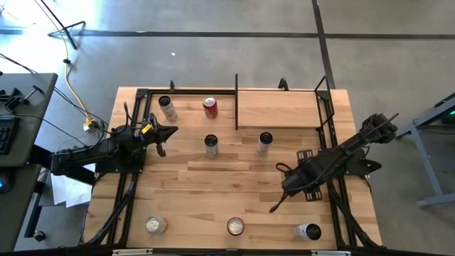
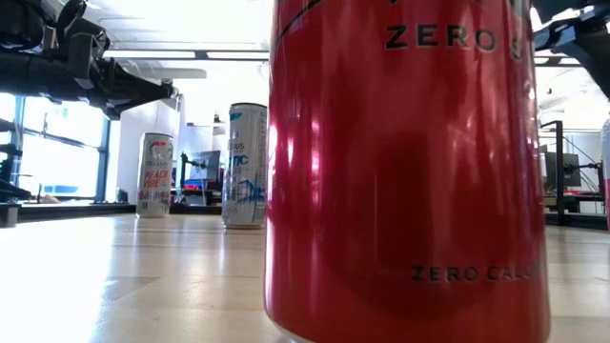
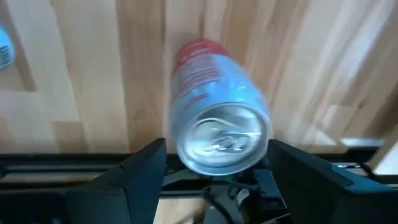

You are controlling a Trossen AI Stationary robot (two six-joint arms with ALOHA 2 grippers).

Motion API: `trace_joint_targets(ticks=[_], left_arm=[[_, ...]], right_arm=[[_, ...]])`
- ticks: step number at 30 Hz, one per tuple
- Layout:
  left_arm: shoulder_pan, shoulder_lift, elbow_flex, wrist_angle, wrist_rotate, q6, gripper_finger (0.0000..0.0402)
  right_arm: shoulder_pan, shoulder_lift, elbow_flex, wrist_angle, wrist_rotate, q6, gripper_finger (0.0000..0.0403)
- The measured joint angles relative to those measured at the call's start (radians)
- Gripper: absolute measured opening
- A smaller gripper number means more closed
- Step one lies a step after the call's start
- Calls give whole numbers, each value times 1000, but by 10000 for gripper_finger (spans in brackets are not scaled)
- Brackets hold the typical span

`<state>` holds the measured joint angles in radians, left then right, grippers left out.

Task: Place canned beverage on shelf
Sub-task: Put the top pink soda can on the shelf

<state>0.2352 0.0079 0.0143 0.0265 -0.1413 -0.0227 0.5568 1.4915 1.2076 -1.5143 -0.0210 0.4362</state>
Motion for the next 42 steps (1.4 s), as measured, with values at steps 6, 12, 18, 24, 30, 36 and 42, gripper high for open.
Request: trace_joint_targets(ticks=[6, 12, 18, 24, 30, 36, 42], left_arm=[[0, 0, 0, 0, 0, 0, 3], [0, 0, 0, 0, 0, 0, 3], [0, 0, 0, 0, 0, 0, 3], [0, 0, 0, 0, 0, 0, 3], [0, 0, 0, 0, 0, 0, 3], [0, 0, 0, 0, 0, 0, 3], [0, 0, 0, 0, 0, 0, 3]], right_arm=[[22, 15, 0, 7, 16, -41, 266], [10, 15, 0, 11, 65, -53, 266], [-7, 15, 0, 41, 61, -23, 266], [-27, 15, -1, 42, 37, 9, 266], [-60, 14, -13, 59, 28, 9, 266], [-97, 13, -67, 78, -14, 18, 266], [-180, 13, -71, 69, -24, 113, 254]])
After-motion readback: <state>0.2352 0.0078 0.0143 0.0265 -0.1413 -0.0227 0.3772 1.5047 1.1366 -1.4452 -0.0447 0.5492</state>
